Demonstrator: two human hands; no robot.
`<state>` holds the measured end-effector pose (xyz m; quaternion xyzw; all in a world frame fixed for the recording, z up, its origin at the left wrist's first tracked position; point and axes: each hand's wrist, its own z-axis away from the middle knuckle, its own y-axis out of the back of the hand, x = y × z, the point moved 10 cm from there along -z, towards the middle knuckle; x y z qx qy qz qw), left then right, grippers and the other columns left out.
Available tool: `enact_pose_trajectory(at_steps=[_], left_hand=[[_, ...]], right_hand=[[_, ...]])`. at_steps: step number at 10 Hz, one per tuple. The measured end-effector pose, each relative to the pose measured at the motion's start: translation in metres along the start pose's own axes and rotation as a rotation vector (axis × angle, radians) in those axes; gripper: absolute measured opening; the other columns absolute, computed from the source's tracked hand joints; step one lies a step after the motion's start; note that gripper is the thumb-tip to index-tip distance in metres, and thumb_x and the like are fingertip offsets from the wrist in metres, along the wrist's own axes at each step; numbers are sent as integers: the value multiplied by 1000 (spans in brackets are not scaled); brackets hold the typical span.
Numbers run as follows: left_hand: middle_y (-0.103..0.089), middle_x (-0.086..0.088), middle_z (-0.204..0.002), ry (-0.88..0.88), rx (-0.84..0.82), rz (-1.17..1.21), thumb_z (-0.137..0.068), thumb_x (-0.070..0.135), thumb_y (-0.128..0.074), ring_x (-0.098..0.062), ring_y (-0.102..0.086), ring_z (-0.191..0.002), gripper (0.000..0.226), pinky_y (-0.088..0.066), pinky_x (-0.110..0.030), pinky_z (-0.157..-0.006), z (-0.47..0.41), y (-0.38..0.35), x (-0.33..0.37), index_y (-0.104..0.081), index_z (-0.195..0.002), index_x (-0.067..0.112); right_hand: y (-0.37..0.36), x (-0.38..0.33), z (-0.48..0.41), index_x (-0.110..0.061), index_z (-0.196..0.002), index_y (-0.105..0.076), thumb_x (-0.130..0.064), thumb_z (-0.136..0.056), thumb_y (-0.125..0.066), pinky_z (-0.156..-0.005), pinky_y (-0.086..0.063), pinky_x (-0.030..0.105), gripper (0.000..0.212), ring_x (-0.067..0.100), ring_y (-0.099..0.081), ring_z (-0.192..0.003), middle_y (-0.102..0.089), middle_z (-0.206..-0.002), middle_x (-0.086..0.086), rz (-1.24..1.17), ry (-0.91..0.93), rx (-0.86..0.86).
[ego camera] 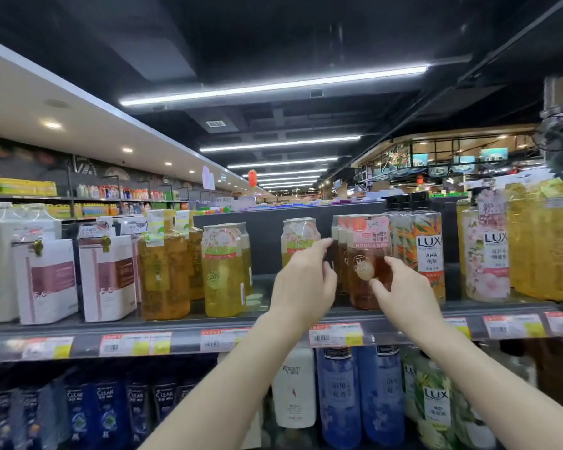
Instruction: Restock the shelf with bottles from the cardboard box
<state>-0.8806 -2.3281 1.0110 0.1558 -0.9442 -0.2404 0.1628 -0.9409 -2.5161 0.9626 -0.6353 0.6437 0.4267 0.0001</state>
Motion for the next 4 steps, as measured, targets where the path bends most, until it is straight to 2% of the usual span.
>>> enact_pose_trajectory(at_steps=[1, 2, 3, 4], left_hand=[[-71, -8, -126, -139, 127, -54, -96, 18, -57, -22, -65, -117, 47, -57, -40, -95, -13, 36, 3, -59, -142, 11], [-61, -14, -145, -172, 186, -175, -96, 20, -59, -27, -54, -137, 52, -46, -44, -113, -26, 67, 1, -54, -146, 7], [-44, -16, -160, -155, 165, -243, -96, 21, -60, -32, -37, -151, 60, -30, -48, -124, -28, 95, 2, -46, -154, 8], [-29, -14, -168, -170, 173, -354, -97, 23, -58, -31, -23, -157, 67, -16, -47, -129, -26, 124, 6, -37, -159, 11]], right_hand=[[11, -9, 7, -9, -157, -43, -28, -102, -62, -110, -47, 44, 61, 28, -51, -142, -52, -157, 8, 46, -5, 17], [24, -22, 18, -8, -154, -47, -24, -102, -62, -112, -44, 39, 57, 28, -53, -141, -55, -154, 9, 9, 2, 40], [45, -50, 39, -8, -148, -56, -16, -102, -63, -111, -36, 26, 47, 24, -54, -139, -61, -148, 8, -91, 118, 68], [85, -81, 63, -11, -144, -60, -11, -101, -63, -103, -38, 21, 44, 10, -63, -120, -66, -141, 5, -190, 205, 130]])
